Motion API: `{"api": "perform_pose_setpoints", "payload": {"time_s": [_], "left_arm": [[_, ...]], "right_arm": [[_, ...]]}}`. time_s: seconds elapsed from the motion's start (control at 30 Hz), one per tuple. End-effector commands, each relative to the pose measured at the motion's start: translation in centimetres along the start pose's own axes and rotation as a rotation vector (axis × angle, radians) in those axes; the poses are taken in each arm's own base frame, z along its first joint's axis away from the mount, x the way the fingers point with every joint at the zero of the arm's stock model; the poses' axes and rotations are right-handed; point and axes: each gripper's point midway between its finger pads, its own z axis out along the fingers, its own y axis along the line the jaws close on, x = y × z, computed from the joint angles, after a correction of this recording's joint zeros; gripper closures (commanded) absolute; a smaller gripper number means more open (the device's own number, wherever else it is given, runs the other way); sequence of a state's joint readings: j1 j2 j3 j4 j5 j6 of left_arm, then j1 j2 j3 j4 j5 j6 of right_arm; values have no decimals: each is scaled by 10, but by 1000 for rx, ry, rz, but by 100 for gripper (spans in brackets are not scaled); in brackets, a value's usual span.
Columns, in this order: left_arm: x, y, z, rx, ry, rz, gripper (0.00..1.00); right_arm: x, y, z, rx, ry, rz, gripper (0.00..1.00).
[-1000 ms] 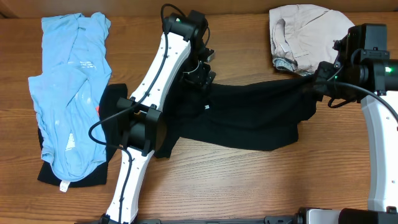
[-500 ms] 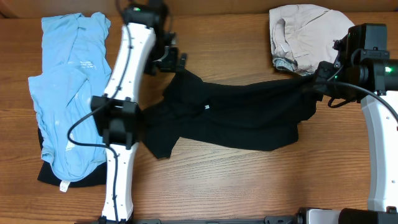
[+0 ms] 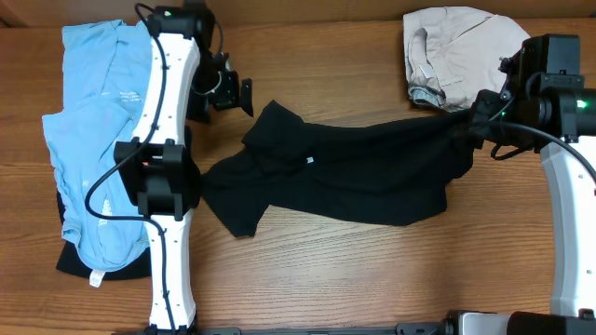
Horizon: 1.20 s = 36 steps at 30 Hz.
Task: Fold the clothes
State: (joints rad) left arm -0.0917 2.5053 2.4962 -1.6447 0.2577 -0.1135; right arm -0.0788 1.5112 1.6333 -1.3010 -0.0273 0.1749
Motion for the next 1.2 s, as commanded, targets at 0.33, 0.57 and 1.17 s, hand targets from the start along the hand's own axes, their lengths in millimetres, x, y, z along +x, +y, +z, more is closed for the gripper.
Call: {"api": "perform_pose_setpoints", "payload": {"time_s": [0.33, 0.57, 1.17], "left_arm": [[15, -29, 38, 213, 73, 258, 20], [13, -28, 55, 214, 67, 292, 20], [7, -39, 55, 278, 41, 279, 92]], "right_arm": [[-3, -2, -4, -2, -19, -2, 95], [-3, -2, -4, -2, -19, -2, 95], [-5, -1, -4, -4, -27, -2, 95]]}}
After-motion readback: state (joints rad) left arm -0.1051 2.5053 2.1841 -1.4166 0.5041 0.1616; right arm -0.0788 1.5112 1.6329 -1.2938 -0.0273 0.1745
